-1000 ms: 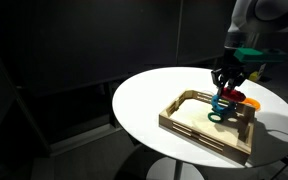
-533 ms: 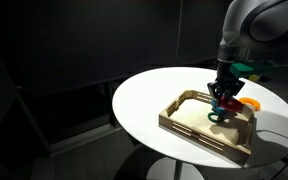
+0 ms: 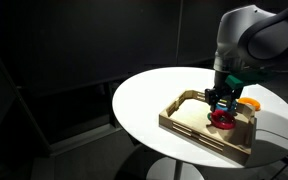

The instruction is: Put the red ring in the box

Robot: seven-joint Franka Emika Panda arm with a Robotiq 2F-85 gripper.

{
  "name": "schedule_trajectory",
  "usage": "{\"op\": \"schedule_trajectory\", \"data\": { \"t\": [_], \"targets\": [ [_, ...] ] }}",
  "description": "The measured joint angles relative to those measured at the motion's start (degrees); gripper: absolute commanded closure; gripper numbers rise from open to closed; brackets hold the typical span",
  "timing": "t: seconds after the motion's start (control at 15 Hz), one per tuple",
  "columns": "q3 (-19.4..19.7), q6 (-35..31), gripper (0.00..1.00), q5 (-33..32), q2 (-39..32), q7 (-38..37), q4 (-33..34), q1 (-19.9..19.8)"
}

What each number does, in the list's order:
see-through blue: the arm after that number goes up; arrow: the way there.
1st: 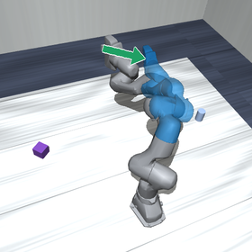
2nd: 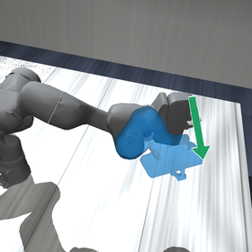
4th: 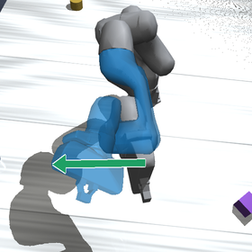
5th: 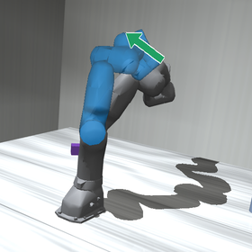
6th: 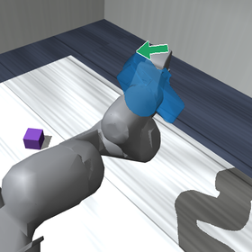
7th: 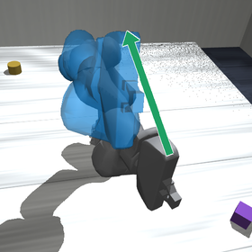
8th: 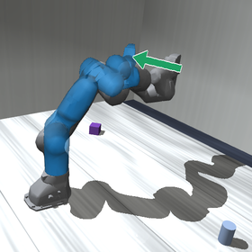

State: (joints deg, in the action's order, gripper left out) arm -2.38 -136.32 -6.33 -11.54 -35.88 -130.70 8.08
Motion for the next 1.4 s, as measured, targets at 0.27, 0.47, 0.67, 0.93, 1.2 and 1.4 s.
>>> {"op": "schedule_trajectory", "data": {
  "t": [0.27,0.47,0.67,0.93,1.2,1.4],
  "targets": [
    [0.9,0.3,0.00,0.9,0.2,0.4,0.0,-0.7],
    [1.7,2.3,0.00,3.0,1.3,3.0,0.0,-2.4],
    [2.5,6.1,0.00,4.4,3.6,7.8,0.0,-4.4],
    [3.5,10.8,0.00,4.6,7.7,13.8,0.1,-6.6],
    [4.3,16.1,0.00,4.5,12.6,16.0,0.4,-8.3],
    [4.7,20.7,0.00,4.5,16.4,16.1,0.6,-9.5]
  ]
}}
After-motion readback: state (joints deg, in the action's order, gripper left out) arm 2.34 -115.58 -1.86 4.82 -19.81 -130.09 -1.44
